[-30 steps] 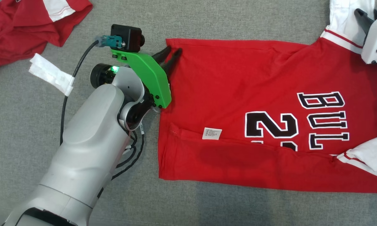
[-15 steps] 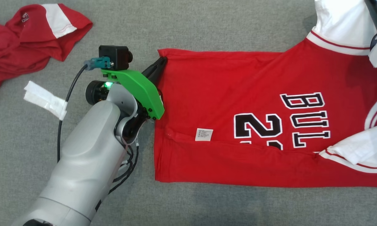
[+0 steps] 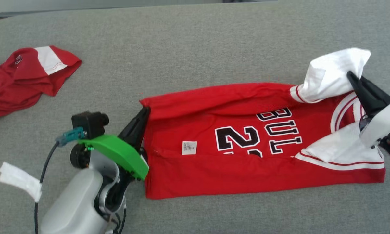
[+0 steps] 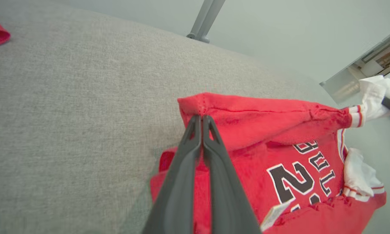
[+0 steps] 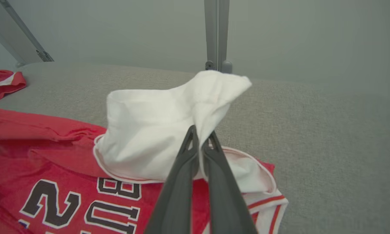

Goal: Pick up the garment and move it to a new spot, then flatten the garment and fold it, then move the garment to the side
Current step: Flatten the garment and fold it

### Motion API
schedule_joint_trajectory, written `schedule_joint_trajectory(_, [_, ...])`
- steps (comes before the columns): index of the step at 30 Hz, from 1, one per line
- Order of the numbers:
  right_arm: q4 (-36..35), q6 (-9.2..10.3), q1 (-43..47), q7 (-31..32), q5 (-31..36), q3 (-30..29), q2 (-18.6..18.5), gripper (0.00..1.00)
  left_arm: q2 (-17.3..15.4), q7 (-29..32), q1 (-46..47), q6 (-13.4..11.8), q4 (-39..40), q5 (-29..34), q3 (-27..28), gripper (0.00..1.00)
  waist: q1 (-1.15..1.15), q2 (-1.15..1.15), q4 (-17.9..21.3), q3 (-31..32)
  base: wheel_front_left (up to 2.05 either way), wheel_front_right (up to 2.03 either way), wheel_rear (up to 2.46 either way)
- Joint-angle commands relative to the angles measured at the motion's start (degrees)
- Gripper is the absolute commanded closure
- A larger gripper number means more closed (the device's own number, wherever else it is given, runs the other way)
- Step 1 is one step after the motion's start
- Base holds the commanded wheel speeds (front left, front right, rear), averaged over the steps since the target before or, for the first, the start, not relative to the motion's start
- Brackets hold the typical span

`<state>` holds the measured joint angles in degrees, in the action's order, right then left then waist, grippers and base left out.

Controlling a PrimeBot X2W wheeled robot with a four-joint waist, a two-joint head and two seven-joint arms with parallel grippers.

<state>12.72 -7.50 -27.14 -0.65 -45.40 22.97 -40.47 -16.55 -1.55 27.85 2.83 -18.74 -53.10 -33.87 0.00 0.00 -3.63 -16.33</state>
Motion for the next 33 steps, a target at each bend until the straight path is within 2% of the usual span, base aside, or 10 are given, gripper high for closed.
schedule_joint_trajectory(1, [-0.5, 0.02, 2.6, -0.7, 0.5, 0.4, 0.2, 1.00, -1.3, 0.0, -3.5, -1.2, 2.3, -0.3, 0.1, 1.00, 0.00, 0.00, 3.9, 3.7, 0.00, 0.00, 0.00])
schedule_joint_trajectory(5, [-1.5, 0.02, 7.9, -2.7, 0.3, 0.6, 1.5, 1.00, -3.6, 0.3, -12.4, -4.2, 10.0, -2.7, 0.8, 1.00, 0.00, 0.00, 5.1, 4.5, 0.00, 0.00, 0.00])
schedule_joint_trajectory(9, [0.4, 0.04, 11.4, -4.4, 1.9, 1.1, 2.6, 1.00, -4.9, 0.9, -18.3, -6.3, 14.0, -3.7, 0.5, 1.00, 0.00, 0.00, 5.7, 4.4, 0.00, 0.00, 0.00])
schedule_joint_trajectory(10, [1.6, 0.04, 11.9, -4.9, 3.2, 0.9, 2.9, 0.31, -4.9, 1.4, -19.5, -6.8, 14.4, -4.3, 0.4, 0.77, 0.00, 0.00, 5.8, 4.3, 0.00, 0.00, 0.00])
schedule_joint_trajectory(11, [2.8, 0.04, 12.2, -5.3, 4.0, 0.6, 3.2, 0.00, -4.9, 1.2, -20.1, -7.1, 14.4, -4.5, 0.6, 0.62, 0.00, 0.00, 5.9, 4.3, 0.00, 0.00, 0.00])
schedule_joint_trajectory(13, [5.1, 0.04, 12.7, -6.0, 5.8, -0.3, 4.6, 0.00, -5.8, -0.1, -20.4, -7.9, 13.8, -3.0, 0.9, 0.00, 0.00, 0.00, 5.9, 4.3, 0.00, 0.00, 0.00])
schedule_joint_trajectory(21, [4.6, 0.04, 15.1, -3.6, 6.0, -6.3, 5.2, 0.00, -6.9, -9.2, -23.8, -12.4, 15.0, 2.2, 3.7, 0.00, 0.00, 0.00, 6.5, 4.2, 0.00, 0.00, 0.00])
schedule_joint_trajectory(27, [3.7, 0.04, 11.7, 5.1, 8.5, -8.5, 7.4, 0.00, -6.1, -13.3, -25.5, -17.0, 17.1, 11.1, 5.5, 0.00, 0.00, 0.00, 6.7, 2.1, 0.00, 0.00, 0.00])
schedule_joint_trajectory(29, [5.0, 0.04, 10.4, 8.8, 9.6, -8.1, 8.2, 0.00, -4.5, -13.6, -26.0, -17.5, 16.7, 13.5, 5.1, 0.00, 0.00, 0.00, 6.1, 1.3, 0.00, 0.00, 0.00])
schedule_joint_trajectory(33, [8.3, 0.04, 7.7, 12.0, 11.8, -8.3, 9.6, 0.00, -1.5, -13.7, -26.4, -16.1, 15.1, 16.6, 6.1, 0.00, 0.00, 0.00, 4.4, -0.4, 0.00, 0.00, 0.00])
